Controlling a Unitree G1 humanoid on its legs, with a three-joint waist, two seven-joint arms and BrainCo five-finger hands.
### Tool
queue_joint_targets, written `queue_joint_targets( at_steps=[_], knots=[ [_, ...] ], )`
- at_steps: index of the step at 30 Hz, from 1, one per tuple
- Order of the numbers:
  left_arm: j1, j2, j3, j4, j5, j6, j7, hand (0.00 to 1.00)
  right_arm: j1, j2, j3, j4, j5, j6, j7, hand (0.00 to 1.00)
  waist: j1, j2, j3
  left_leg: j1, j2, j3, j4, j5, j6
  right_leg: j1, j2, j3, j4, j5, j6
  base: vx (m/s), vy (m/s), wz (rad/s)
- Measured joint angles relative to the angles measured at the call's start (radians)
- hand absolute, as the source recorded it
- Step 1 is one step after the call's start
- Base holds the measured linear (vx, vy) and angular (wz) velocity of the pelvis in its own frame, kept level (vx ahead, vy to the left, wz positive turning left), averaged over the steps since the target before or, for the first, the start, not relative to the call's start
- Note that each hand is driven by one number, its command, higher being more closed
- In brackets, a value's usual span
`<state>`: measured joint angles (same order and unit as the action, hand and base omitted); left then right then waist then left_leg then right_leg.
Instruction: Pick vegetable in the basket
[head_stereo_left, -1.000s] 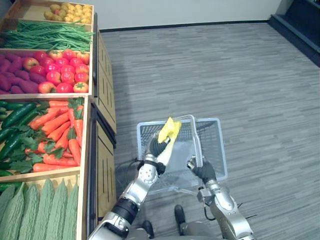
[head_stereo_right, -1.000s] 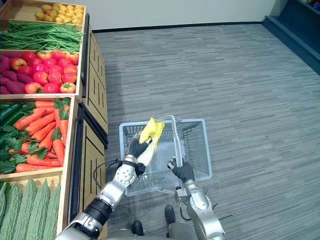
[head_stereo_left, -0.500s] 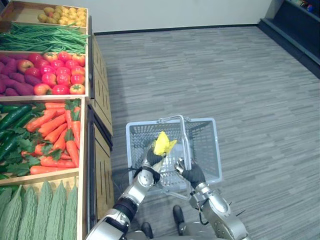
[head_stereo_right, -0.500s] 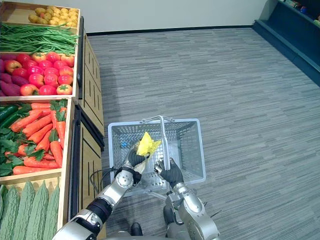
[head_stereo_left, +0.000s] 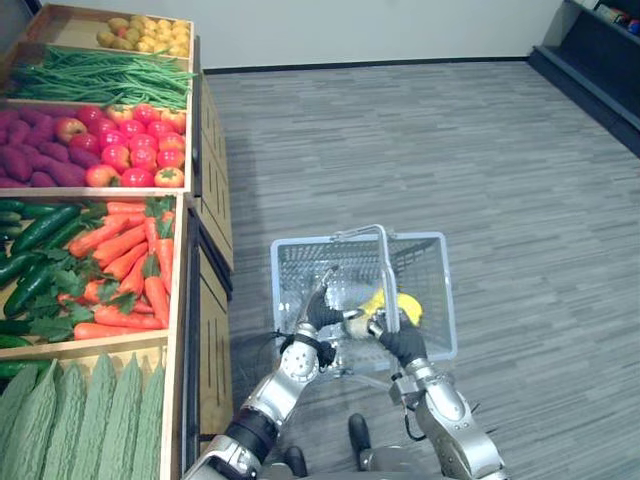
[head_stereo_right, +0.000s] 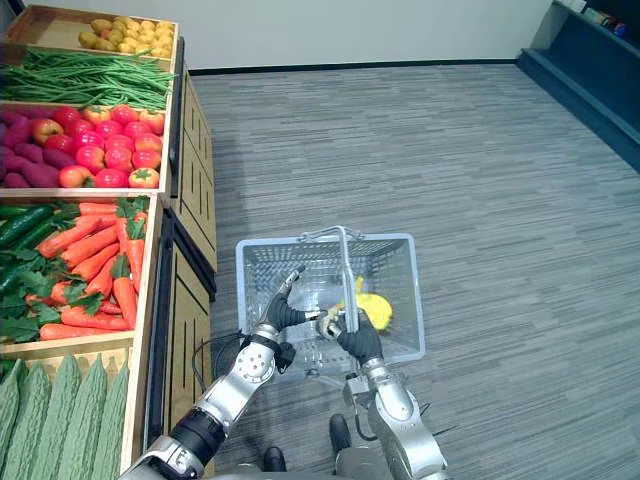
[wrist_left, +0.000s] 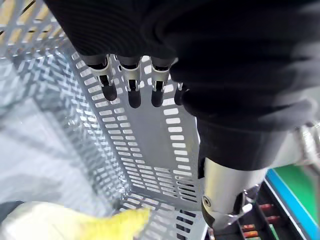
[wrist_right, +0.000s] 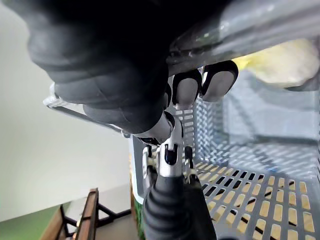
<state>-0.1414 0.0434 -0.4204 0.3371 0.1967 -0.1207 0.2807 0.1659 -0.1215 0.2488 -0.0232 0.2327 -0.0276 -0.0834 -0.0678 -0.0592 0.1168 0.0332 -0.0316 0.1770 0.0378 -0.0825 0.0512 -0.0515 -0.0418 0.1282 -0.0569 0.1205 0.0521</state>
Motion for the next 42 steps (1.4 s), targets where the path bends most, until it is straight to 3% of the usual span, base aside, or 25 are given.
queue_joint_targets(
  at_steps=[8,13,18,28,33,35,36,37,39,42],
  knots=[
    [0.154,0.022,0.141,-0.225,-0.169,-0.021,-0.051,0.0,0.004,0.039,-0.172,0.002,-0.079,0.004,-0.032,1.0,0.005,0.02,-0.026,0.008,-0.006,-0.026,-0.006,0.003,0.001,0.015,-0.009,-0.024,0.002,-0.007,0.009,-0.02,-0.009,0.1],
    [0.25,0.03,0.329,-0.251,-0.269,-0.032,-0.06,0.0,0.029,0.051,-0.296,0.063,-0.108,0.004,-0.048,1.0,0.026,0.02,-0.029,0.016,-0.006,-0.039,-0.007,0.003,0.0,0.029,-0.01,-0.04,0.002,-0.013,0.009,-0.01,-0.016,0.08],
    [0.332,0.046,0.476,-0.236,-0.258,-0.032,-0.04,0.0,0.041,0.064,-0.38,0.172,-0.105,0.005,-0.046,1.0,0.032,0.021,-0.03,0.015,-0.007,-0.041,-0.008,0.003,0.0,0.029,-0.011,-0.043,0.002,-0.013,0.008,0.0,-0.003,0.01],
    [0.358,0.035,0.543,-0.09,-0.154,-0.017,-0.039,0.0,0.062,0.069,-0.397,0.296,-0.108,0.005,-0.023,1.0,0.036,0.02,-0.03,0.014,-0.004,-0.051,-0.001,-0.001,-0.006,0.027,-0.011,-0.065,0.022,-0.033,0.004,-0.01,-0.016,0.04],
    [0.389,0.007,0.582,-0.093,-0.155,-0.015,-0.033,0.0,0.061,0.077,-0.4,0.296,-0.109,0.005,-0.027,1.0,0.081,0.019,-0.029,-0.021,0.006,-0.002,0.073,-0.062,-0.007,-0.055,0.004,-0.016,0.159,-0.122,0.006,-0.01,-0.006,-0.29],
    [0.4,0.003,0.581,-0.11,-0.154,-0.014,-0.031,0.0,0.059,0.078,-0.4,0.296,-0.124,0.005,-0.028,1.0,0.081,0.006,-0.02,-0.021,-0.002,0.01,0.124,-0.113,0.01,-0.107,-0.005,-0.017,0.312,-0.209,0.022,0.02,0.02,-0.12],
    [0.401,0.003,0.58,-0.114,-0.154,-0.014,-0.03,0.0,0.058,0.078,-0.4,0.295,-0.129,0.005,-0.028,1.0,0.079,0.003,-0.016,-0.02,-0.006,0.009,0.133,-0.125,0.015,-0.118,-0.011,-0.021,0.361,-0.22,0.024,0.04,0.029,0.0],
    [0.397,0.001,0.578,-0.115,-0.154,-0.014,-0.027,0.0,0.056,0.076,-0.401,0.295,-0.135,0.005,-0.029,1.0,0.079,0.002,-0.01,-0.004,-0.004,0.007,0.152,-0.148,0.028,-0.17,-0.017,-0.053,0.474,-0.234,0.024,0.09,0.03,-0.02],
    [0.395,0.002,0.568,-0.115,-0.153,-0.013,-0.014,0.0,0.052,0.079,-0.401,0.294,-0.145,0.005,-0.031,1.0,0.068,0.007,0.003,0.021,0.002,-0.016,0.155,-0.167,0.037,-0.25,-0.043,-0.159,0.636,-0.271,-0.019,0.17,0.027,0.18],
    [0.395,0.004,0.567,-0.123,-0.144,-0.021,0.008,0.0,0.031,0.074,-0.415,0.294,-0.151,0.006,-0.041,1.0,0.052,0.019,0.014,0.047,0.02,-0.048,0.152,-0.199,0.024,-0.294,-0.06,-0.228,0.507,-0.263,-0.017,0.29,-0.025,0.32]
  ],
)
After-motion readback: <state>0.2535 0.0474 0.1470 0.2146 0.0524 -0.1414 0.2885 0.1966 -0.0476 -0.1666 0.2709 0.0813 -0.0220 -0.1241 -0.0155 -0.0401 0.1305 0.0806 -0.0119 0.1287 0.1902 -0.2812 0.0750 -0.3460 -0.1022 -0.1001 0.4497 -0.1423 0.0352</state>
